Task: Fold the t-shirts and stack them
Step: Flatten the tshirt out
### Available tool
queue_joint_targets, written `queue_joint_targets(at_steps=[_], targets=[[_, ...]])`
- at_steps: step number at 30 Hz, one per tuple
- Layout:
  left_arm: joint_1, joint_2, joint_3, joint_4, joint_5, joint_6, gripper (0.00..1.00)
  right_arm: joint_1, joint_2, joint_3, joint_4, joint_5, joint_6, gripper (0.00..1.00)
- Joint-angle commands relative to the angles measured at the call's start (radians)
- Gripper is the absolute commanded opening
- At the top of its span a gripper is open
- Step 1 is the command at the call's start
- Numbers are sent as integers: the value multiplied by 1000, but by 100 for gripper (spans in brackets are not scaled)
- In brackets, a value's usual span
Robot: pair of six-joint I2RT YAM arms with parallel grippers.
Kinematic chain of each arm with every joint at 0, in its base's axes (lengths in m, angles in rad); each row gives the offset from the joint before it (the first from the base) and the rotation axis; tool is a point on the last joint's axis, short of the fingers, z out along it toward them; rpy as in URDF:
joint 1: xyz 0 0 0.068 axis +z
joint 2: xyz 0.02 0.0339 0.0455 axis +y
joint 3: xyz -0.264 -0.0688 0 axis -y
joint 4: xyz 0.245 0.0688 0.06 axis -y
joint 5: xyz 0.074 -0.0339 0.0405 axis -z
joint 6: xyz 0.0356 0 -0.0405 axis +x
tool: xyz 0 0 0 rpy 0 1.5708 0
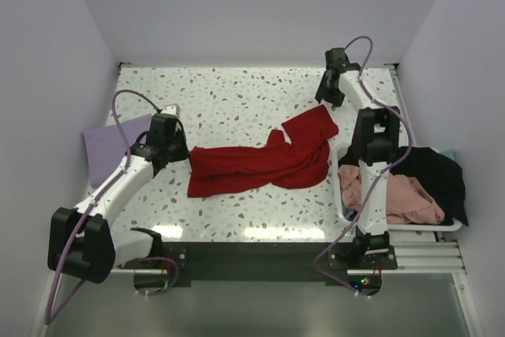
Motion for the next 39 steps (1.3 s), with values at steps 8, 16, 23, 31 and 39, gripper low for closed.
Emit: queue_joint_targets(at_steps=[8,16,23,31,39], targets=[[8,2,40,-49,9,20,0,-13,59,58,66,-14,-55,51],[8,7,44,-60,12,22,0,-15,76,32,82,-37,-38,48],[8,17,32,-43,15,2,0,-16,94,7,80,-45,-55,23],[14,97,53,-24,-45,23,0,-18,33,19,59,-91,-52,0],[110,198,268,6,-63,42,0,-21,-215,51,43,-155,-3,0]])
